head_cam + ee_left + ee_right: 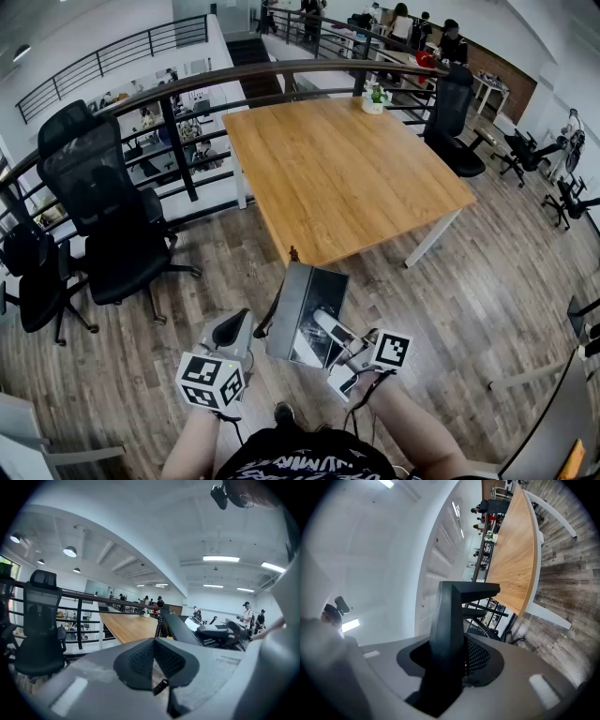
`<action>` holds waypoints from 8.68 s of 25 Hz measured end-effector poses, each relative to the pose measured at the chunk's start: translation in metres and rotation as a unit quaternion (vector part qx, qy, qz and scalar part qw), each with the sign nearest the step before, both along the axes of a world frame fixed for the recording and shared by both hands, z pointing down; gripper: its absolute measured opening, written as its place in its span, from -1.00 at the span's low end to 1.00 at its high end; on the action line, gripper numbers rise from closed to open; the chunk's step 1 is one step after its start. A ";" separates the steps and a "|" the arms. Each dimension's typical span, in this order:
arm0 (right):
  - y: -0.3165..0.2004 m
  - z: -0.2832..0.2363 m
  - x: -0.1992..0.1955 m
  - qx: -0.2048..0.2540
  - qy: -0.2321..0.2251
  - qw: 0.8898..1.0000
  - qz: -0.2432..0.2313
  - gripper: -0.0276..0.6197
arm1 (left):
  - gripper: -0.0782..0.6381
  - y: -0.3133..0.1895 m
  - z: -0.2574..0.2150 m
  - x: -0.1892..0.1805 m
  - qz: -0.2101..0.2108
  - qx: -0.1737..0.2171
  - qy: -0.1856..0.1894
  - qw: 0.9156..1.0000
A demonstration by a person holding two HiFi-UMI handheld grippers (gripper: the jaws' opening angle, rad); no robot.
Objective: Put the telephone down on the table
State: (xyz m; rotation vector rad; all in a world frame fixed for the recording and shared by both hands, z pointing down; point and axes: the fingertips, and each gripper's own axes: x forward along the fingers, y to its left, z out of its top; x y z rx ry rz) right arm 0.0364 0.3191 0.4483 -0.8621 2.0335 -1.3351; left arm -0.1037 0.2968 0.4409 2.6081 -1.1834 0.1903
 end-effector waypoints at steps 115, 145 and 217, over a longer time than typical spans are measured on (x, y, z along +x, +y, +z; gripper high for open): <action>-0.721 0.090 0.026 -0.056 -0.001 0.989 -0.134 -0.42 | -0.78 -0.687 0.078 0.022 -0.110 -0.065 0.011 0.992; -0.925 0.134 -0.017 -0.061 0.031 0.963 -0.261 -0.41 | -0.78 -0.856 0.129 0.014 -0.140 -0.097 0.006 0.985; -0.704 -0.009 0.010 0.124 0.428 0.890 -0.095 -0.53 | -0.78 -0.617 0.024 0.047 -0.101 -0.071 0.025 0.992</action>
